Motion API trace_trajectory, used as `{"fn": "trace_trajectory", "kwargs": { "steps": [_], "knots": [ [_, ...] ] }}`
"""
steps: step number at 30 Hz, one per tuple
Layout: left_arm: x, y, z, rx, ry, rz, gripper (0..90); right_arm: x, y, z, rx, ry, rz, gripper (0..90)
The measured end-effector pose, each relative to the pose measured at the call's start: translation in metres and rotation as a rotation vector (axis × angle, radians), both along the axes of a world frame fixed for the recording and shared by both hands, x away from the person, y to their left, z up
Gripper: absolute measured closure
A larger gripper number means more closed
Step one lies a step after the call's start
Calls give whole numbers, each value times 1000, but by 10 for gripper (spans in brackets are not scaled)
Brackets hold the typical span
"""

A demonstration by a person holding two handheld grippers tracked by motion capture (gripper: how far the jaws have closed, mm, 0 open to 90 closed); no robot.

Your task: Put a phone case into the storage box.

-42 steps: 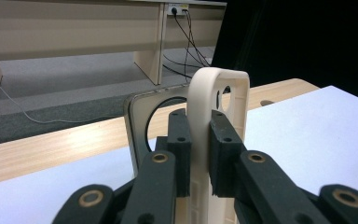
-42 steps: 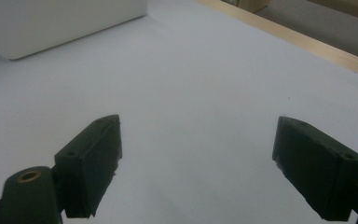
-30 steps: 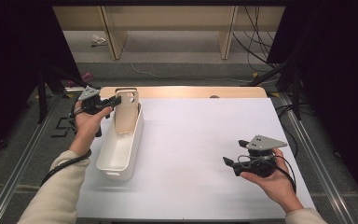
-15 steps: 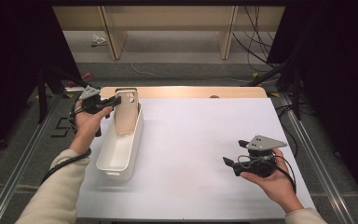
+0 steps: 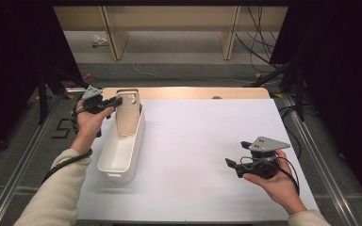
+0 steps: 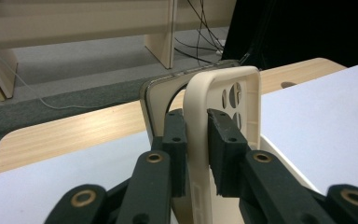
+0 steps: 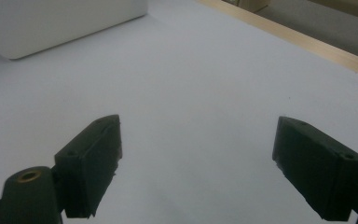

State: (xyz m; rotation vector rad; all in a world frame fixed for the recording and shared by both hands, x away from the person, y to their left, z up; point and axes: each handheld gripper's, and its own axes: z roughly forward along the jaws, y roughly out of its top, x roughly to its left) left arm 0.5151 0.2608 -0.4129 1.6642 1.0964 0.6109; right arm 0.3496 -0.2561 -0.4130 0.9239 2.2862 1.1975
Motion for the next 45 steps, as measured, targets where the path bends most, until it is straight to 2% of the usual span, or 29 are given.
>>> {"fn": "trace_trajectory", "kwargs": {
  "steps": [13,24,33,36,39,45],
  "knots": [
    [2,-4,6,70,-3,33,727,0,0,0,1,2,1,165],
    [2,-7,11,95,-22,42,695,0,0,0,1,2,1,165],
    [-1,-7,19,92,-41,52,661,0,0,0,1,2,1,165],
    [-3,-8,22,72,-38,55,621,0,0,0,0,1,1,166],
    [-5,-8,26,83,-37,68,586,0,0,0,0,1,1,165],
    [-10,-6,31,75,-33,81,530,0,0,0,0,0,0,165]
  ]
}}
